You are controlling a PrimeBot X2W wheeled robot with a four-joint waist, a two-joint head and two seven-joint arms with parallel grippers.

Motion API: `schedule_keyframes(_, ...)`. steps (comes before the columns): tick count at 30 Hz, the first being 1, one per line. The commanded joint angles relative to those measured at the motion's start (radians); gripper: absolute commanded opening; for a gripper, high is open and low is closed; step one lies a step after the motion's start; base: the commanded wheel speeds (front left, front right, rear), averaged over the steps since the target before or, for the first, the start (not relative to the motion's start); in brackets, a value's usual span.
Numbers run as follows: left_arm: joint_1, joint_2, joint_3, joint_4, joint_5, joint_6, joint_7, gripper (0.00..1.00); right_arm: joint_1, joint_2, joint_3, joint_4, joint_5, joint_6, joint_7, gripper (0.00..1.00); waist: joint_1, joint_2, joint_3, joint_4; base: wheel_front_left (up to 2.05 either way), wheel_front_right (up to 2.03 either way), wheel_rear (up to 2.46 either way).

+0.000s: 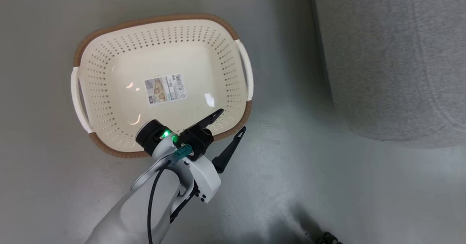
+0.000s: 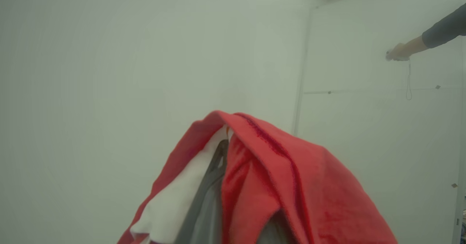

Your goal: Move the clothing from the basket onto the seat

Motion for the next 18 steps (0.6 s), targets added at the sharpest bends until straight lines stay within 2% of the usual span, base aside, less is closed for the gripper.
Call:
schedule_keyframes(1,0.002,-0.002,0.010,-0.013,-0.007,-0.001,-0.010,1.00,-0.030,-0.037,-0.014,-0.052,-0.016,0.003,-0.006,0.00,0.0000,0.0000,0.028,0.026,0.00,0.00,0.00)
schedule_keyframes(6,0.004,0.000,0.001,-0.010,-0.019,-0.001,-0.010,1.00,-0.019,-0.038,-0.083,-0.055,-0.041,0.003,-0.006,0.00,0.0000,0.0000,0.059,0.041,0.00,0.00,0.00)
schedule_keyframes(11,0.005,0.008,0.009,-0.010,-0.022,-0.001,-0.010,1.00,0.040,-0.030,-0.109,0.064,-0.037,0.003,-0.006,0.00,0.0000,0.0000,0.079,0.040,0.00,0.00,0.00)
schedule_keyframes(15,-0.002,0.011,0.021,-0.008,-0.022,0.002,-0.010,1.00,0.085,-0.016,-0.064,0.199,-0.025,0.003,-0.006,0.00,0.0000,0.0000,0.087,0.041,0.00,0.00,0.00)
schedule_keyframes(18,-0.005,0.009,0.026,-0.006,-0.022,0.003,-0.010,1.00,0.096,-0.008,-0.041,0.237,-0.002,0.003,-0.006,0.00,0.0000,0.0000,0.089,0.043,0.00,0.00,0.00)
